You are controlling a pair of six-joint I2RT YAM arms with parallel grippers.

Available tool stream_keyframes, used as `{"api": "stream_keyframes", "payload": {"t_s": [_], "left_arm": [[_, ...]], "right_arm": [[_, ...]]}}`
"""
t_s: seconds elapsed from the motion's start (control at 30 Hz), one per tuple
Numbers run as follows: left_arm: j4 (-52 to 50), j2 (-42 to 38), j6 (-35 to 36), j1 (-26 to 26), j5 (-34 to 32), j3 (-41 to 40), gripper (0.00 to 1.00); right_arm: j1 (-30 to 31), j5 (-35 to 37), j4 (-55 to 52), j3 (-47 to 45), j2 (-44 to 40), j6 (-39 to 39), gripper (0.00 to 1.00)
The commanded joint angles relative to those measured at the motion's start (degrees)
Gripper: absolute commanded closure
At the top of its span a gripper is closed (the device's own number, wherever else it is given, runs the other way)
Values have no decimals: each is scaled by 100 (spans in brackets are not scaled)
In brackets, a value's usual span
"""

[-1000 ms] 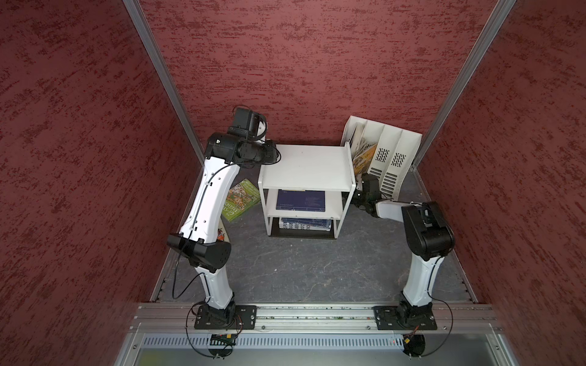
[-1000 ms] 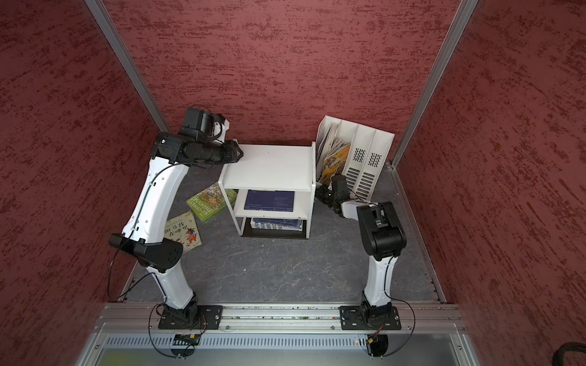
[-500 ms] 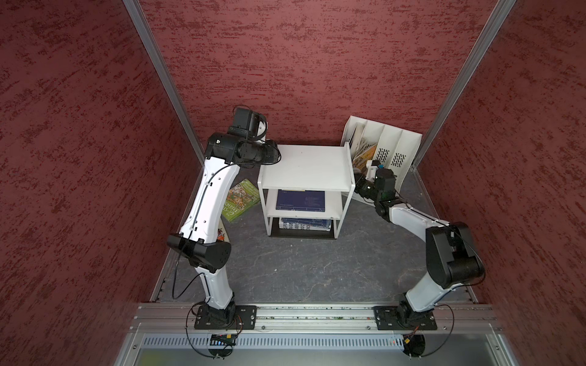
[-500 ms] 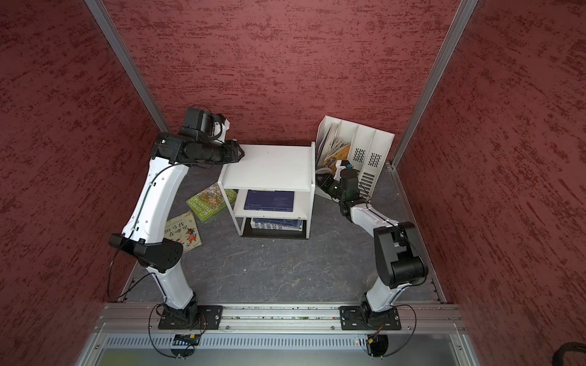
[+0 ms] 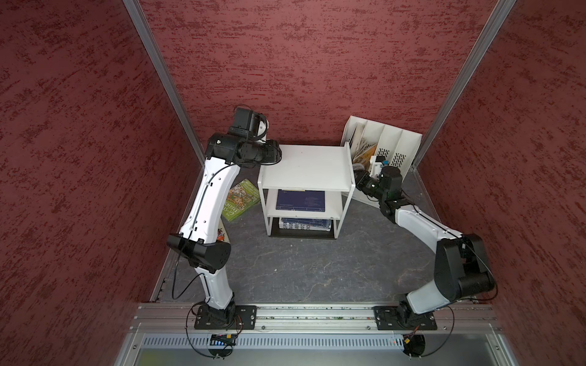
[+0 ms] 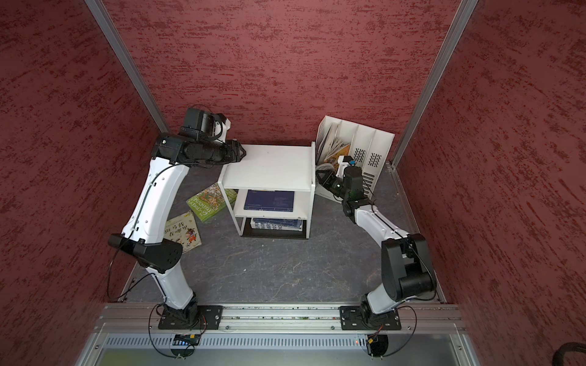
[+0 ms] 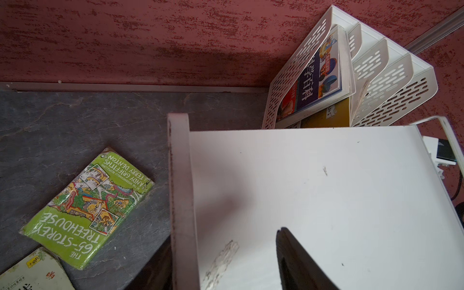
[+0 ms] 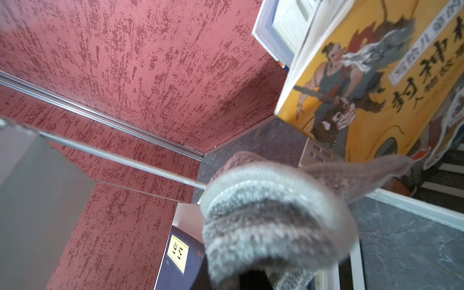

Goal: Wipe the bookshelf clean with a cloth
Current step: Wipe the dust from the shelf.

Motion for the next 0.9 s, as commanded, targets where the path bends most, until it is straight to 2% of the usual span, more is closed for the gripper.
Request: {"api": "stream_keyframes", "payload": {"t_s": [0.0, 0.23, 0.4, 0.53, 0.77, 0.87], "left_arm": [[37, 89, 138, -70, 280, -177, 39], [154, -30, 130, -72, 264, -416, 39], [180, -59, 116, -64, 259, -463, 39], [195, -104, 103, -59, 243, -472, 37], [216, -180, 119, -56, 219, -582, 36], [261, -225, 130, -51, 233, -683, 36]], "right_arm": [[-15, -113, 94, 485, -311, -77, 100], [-90, -23, -2, 538, -842, -53, 100], [-229, 46, -615, 537, -1176, -297, 100], [-442, 150, -1639, 422, -1515, -700, 100], [-479, 1183, -4371, 350, -2262, -2094, 100], [-471, 1265, -4994, -22, -2484, -2328, 100]]}}
